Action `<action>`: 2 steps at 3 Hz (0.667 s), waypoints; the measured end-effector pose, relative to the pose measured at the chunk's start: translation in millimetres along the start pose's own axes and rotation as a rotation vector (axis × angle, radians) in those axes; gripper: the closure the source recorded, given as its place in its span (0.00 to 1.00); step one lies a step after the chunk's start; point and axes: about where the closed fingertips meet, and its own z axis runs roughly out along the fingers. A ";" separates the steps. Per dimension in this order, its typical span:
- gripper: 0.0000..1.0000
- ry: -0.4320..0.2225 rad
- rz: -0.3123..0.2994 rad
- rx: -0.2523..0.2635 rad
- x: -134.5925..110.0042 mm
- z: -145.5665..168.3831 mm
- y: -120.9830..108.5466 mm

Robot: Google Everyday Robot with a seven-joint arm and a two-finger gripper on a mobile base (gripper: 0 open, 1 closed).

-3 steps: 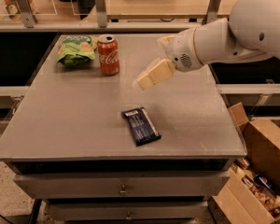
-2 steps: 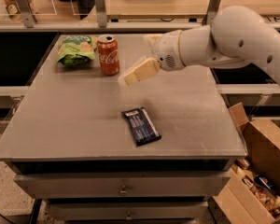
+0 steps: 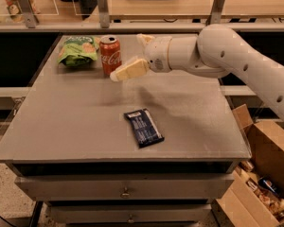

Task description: Move coke can near rxbar blueberry

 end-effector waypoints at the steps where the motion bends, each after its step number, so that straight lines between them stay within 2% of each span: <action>1: 0.00 -0.005 0.014 0.018 9.7 13.5 -10.4; 2: 0.00 -0.028 0.011 0.014 6.4 30.8 -13.2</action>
Offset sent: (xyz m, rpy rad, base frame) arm 0.0373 0.0344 -0.0113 0.0564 -0.0204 -0.0104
